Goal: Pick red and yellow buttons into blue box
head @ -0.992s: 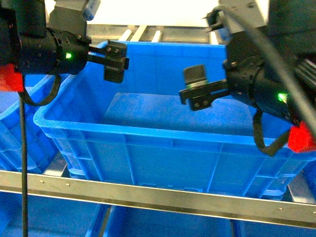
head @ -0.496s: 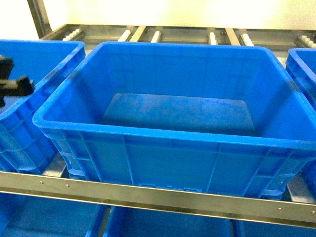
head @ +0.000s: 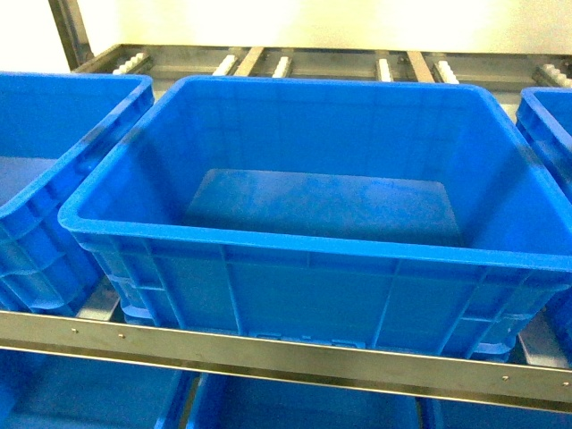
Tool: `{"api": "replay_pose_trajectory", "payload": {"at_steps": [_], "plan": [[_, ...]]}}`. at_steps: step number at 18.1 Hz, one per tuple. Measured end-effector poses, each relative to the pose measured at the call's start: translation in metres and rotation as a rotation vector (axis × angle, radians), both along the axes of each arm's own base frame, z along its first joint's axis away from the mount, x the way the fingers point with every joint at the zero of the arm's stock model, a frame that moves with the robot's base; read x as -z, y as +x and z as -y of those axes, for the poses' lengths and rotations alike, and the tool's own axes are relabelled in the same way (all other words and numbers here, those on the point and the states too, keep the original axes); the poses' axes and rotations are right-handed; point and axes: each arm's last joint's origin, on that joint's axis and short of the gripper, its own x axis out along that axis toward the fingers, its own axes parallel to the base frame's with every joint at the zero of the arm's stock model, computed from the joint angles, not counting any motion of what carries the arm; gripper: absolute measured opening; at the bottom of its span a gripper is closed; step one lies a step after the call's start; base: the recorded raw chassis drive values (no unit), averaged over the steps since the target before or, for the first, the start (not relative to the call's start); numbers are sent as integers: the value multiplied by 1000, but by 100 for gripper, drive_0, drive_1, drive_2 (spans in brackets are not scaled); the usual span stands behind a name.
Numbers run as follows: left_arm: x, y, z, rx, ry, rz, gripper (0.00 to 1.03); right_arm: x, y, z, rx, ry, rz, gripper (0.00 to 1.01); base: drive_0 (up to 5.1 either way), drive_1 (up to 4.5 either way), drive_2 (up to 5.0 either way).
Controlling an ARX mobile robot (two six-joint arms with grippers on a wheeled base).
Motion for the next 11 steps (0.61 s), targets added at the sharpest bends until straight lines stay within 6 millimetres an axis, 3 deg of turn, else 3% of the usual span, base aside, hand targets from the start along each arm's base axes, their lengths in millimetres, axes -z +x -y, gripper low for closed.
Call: {"api": "replay_pose_trajectory", "payload": {"at_steps": [3, 4, 11], "plan": [[-4, -14, 0, 5, -1, 19, 2, -1, -12, 3, -10, 0, 5, 2, 0, 0, 0], [-2, -33, 0, 7, 0, 10, 2, -2, -28, 16, 3, 2, 6, 2, 0, 0, 0], [-4, -47, 0, 8, 0, 16, 2, -3, -40, 15, -5, 2, 8, 2, 0, 0, 0]]}}
